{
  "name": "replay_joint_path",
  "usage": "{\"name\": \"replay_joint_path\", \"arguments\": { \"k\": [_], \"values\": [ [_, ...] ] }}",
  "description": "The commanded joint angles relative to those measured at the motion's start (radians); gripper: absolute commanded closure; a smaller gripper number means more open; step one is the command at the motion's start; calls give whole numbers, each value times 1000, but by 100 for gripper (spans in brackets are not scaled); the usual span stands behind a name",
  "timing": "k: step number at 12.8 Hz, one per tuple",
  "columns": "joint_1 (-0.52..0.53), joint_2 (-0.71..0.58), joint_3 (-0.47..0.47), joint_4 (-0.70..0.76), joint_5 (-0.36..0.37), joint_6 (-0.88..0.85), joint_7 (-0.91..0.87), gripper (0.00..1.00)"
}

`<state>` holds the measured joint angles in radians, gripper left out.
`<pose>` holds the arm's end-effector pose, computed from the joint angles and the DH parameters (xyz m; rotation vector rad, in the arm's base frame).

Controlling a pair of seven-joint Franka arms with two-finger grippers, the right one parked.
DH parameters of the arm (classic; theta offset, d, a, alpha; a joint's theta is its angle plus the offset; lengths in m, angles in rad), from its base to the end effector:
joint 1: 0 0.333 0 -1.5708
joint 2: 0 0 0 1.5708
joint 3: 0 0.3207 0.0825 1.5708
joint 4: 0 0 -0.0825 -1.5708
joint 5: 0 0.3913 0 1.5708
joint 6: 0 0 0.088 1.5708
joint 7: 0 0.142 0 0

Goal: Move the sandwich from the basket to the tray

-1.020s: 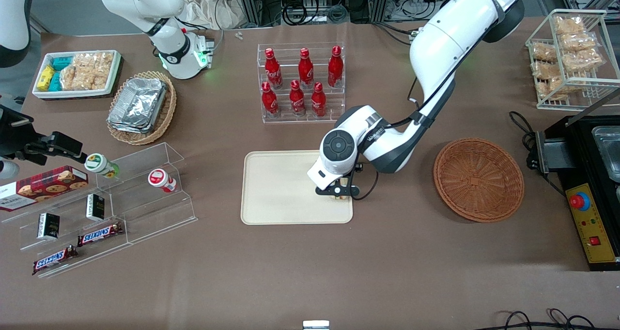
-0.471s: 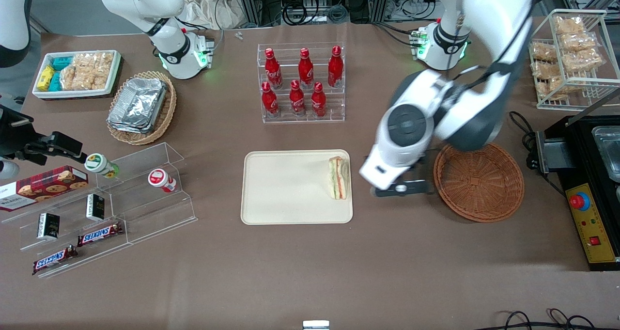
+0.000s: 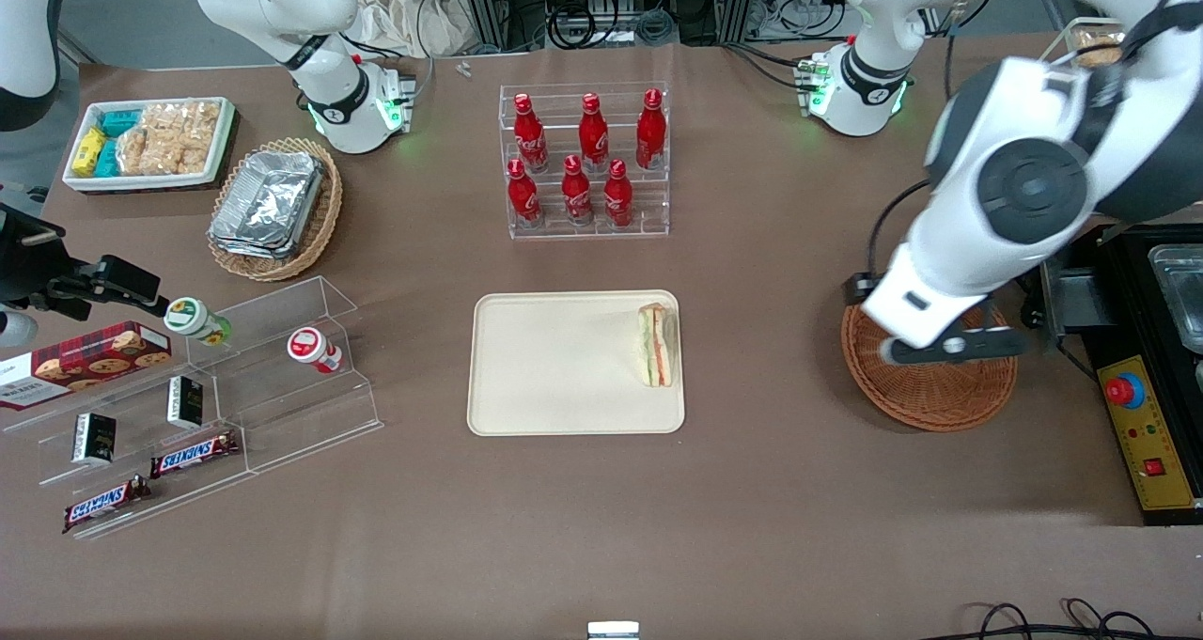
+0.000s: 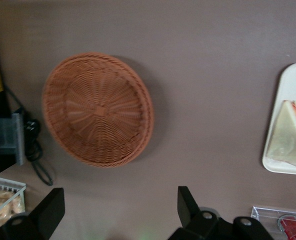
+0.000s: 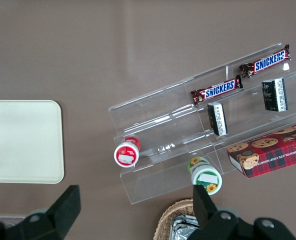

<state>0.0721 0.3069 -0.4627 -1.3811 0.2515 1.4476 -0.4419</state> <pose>0.6008 -0.1678 0.5081 -2.9427 -0.0892 0.2141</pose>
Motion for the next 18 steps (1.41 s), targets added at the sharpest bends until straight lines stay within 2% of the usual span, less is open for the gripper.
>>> {"name": "replay_joint_path", "arguments": {
  "k": [1,9,12,14,16,18],
  "values": [
    [52,-52,12,-19,-23,-45,-1,0],
    [113,-75,13,-23,-26,-52,12,0],
    [146,-75,24,-19,-51,-52,64,0],
    [62,-78,161,-16,-89,-52,136,0],
    [-41,-98,359,-21,-179,-39,210,0],
    [-70,-98,424,-19,-212,-29,267,0]
  ]
}}
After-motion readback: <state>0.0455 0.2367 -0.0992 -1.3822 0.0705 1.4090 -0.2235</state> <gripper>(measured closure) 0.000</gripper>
